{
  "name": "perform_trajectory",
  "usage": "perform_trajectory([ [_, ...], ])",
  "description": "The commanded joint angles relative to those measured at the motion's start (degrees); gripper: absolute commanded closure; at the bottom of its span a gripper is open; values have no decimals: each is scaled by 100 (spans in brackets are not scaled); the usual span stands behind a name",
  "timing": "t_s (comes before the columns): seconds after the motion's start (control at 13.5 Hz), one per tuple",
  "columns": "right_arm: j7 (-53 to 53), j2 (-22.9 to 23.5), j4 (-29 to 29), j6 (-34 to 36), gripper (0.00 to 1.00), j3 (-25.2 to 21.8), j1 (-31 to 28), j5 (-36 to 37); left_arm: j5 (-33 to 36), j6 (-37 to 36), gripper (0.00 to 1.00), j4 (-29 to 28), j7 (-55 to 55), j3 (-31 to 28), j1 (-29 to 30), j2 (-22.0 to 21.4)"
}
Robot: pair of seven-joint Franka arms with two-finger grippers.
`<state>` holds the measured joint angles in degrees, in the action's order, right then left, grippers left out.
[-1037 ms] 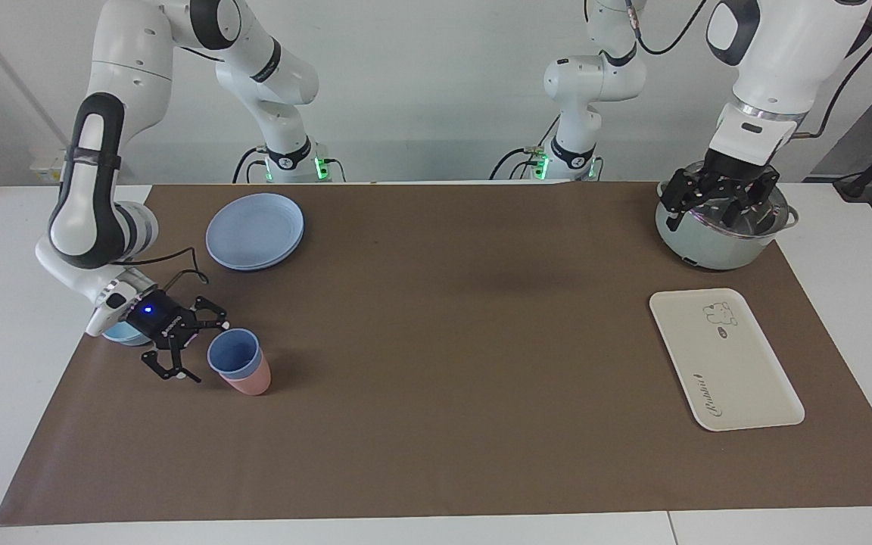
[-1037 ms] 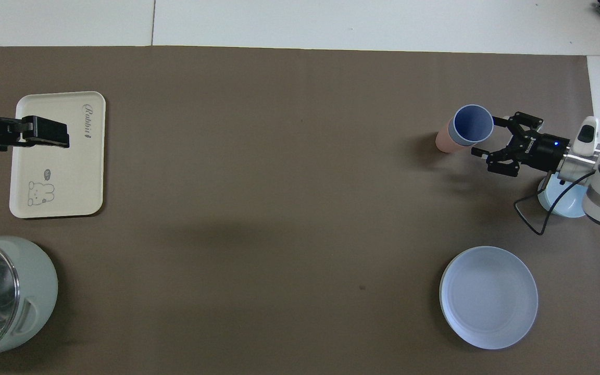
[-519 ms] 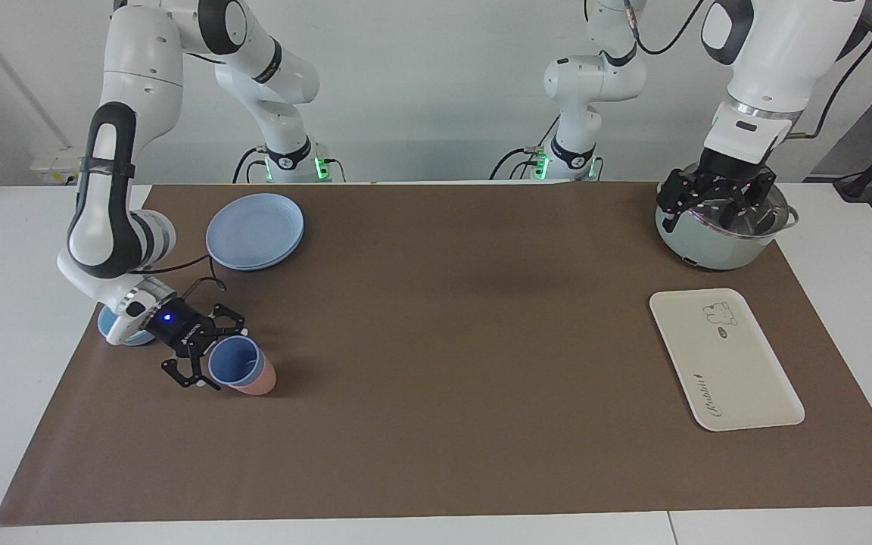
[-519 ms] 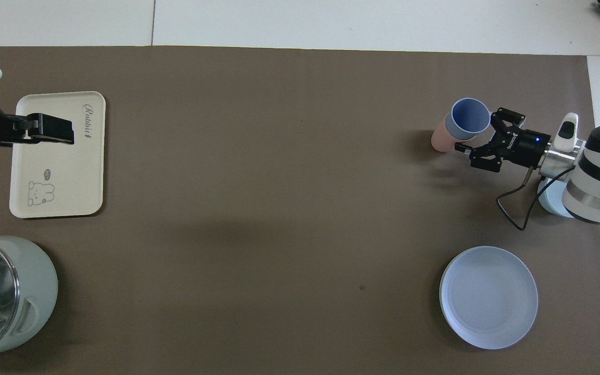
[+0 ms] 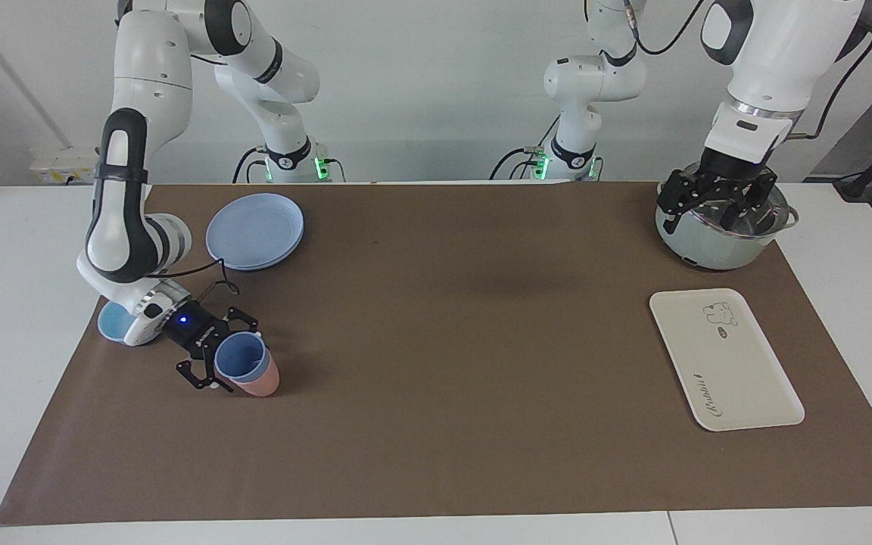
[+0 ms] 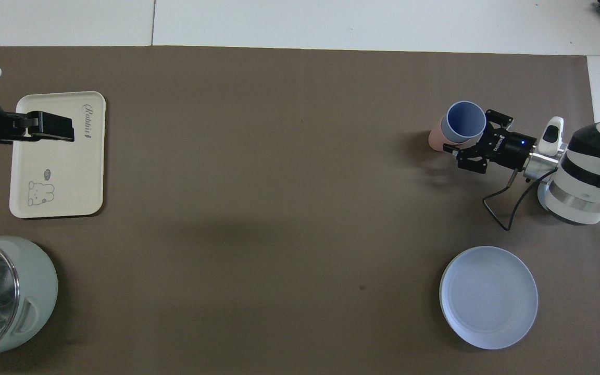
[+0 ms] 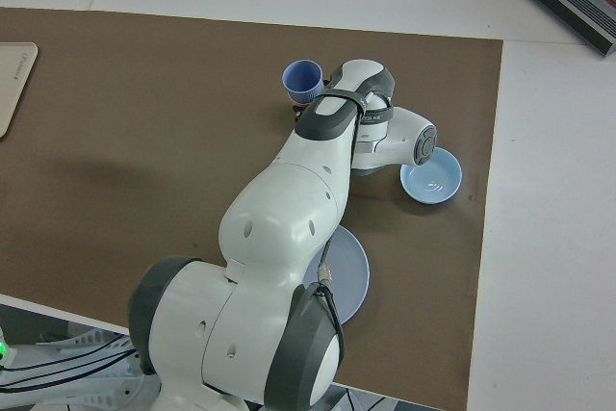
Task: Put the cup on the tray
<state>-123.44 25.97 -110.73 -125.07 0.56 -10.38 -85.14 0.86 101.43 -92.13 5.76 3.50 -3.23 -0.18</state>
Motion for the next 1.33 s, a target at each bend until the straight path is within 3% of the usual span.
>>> perform_trajectory([
  [0.0,-233,-13,-89,-140,13,50,36,-293,-59,123,0,-147,57,-60,-64,-97],
  [0.07,-233,-13,-89,-158,32,50,36,-302,-59,131,0,-147,66,-60,-64,-97],
  [0.15,-233,-13,-89,-193,42,50,53,-311,-59,157,0,-147,75,-60,-73,-97],
  [0.22,-233,-4,-89,-237,59,50,71,-319,-59,219,0,-147,101,-60,-73,-88],
  [0.3,-233,-13,-89,-237,100,50,63,-319,-59,332,0,-147,249,-60,-116,-79],
  [0.44,-163,-13,-19,-202,100,50,62,-319,-172,578,2,-191,609,-60,-160,-70],
  [0.52,-67,-91,-10,-219,100,58,71,-285,-469,684,7,-226,680,-60,-213,-79],
  [0.67,423,-477,-10,-246,100,41,97,21,-840,842,10,-227,777,-60,-222,-53],
  [0.74,974,-722,-10,-281,100,41,124,467,-963,956,10,-227,830,-60,-326,-27],
  [0.81,1693,-1021,16,-333,100,32,228,1063,-1278,1131,18,-227,978,-60,-467,0],
  [0.89,2275,-1232,34,-351,100,41,308,1591,-1699,1212,32,-218,1215,-60,-477,17],
  [0.96,2837,-1469,43,-351,100,50,404,2127,-2103,1317,36,-209,1417,-60,-486,61],
  [1.26,4674,-2016,314,-369,100,32,1158,4026,-2625,2606,36,-121,2427,-60,-1309,543],
])
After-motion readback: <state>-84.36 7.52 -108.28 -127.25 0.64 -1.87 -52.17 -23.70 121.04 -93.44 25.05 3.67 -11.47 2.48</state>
